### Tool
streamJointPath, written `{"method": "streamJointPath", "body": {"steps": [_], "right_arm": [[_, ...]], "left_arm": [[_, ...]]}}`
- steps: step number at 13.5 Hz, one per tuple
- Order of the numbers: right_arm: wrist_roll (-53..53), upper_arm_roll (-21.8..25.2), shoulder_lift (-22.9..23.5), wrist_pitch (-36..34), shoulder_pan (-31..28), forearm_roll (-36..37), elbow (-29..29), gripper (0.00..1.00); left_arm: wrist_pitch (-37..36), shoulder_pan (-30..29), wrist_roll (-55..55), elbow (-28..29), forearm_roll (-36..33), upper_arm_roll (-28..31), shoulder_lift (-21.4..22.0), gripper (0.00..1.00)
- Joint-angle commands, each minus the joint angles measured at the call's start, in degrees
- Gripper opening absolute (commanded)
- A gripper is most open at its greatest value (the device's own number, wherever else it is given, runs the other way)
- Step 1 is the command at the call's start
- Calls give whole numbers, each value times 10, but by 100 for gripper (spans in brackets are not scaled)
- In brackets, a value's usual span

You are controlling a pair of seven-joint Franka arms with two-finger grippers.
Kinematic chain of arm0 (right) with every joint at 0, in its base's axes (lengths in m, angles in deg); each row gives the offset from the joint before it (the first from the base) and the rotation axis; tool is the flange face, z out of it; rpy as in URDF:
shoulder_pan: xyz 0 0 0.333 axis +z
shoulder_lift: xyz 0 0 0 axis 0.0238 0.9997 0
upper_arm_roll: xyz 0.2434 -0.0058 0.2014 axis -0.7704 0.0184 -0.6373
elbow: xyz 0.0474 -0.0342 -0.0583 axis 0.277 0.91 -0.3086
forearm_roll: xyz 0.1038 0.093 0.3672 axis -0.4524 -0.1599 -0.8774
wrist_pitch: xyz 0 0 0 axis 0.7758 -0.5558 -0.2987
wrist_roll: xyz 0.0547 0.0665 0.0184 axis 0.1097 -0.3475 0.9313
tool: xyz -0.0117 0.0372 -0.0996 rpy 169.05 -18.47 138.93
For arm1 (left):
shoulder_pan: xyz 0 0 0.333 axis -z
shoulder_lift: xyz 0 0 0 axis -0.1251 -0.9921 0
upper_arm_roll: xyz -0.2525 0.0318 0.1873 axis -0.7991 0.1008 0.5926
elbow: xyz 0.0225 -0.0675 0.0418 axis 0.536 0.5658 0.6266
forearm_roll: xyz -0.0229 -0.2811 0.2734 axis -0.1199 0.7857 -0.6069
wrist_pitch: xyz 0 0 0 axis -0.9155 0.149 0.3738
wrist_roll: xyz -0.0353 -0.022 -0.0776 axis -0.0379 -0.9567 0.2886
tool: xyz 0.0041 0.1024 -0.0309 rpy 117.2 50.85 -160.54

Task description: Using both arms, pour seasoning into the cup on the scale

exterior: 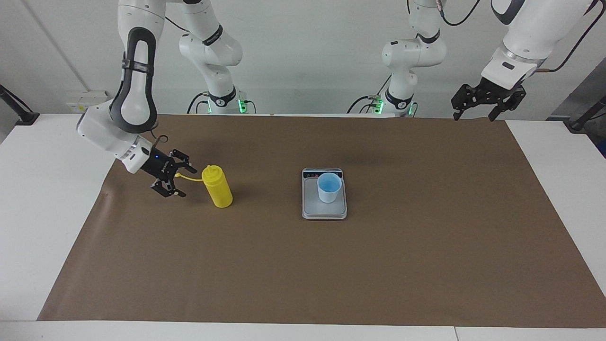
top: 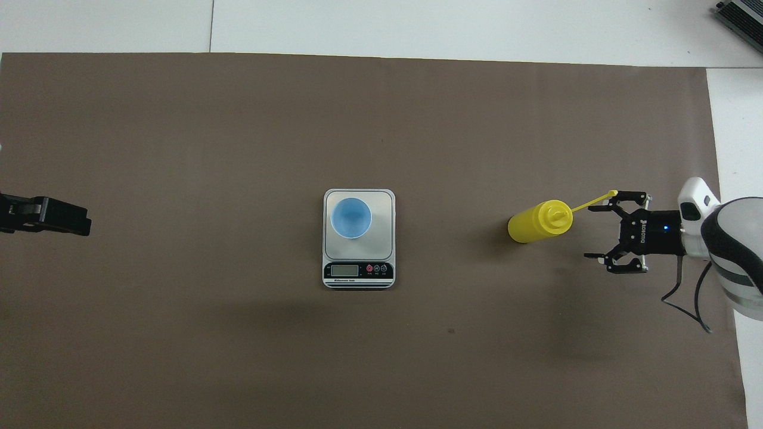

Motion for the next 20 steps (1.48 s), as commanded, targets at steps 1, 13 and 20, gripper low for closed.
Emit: {"method": "streamJointPath", "body": {"steps": [1,13,20], "right_arm": [[-61,-4,-46,-11,-9,72,-10,100],[-748,-14,-147,-77,89,302,-102,100],[-1251,-19,-112,-127,166,399,-208,100]], "left_arm": [[-5,1,3,7,-12,0,8,100],[-5,1,3,7,-12,0,8,100],[-5,1,3,7,-12,0,7,100]]}}
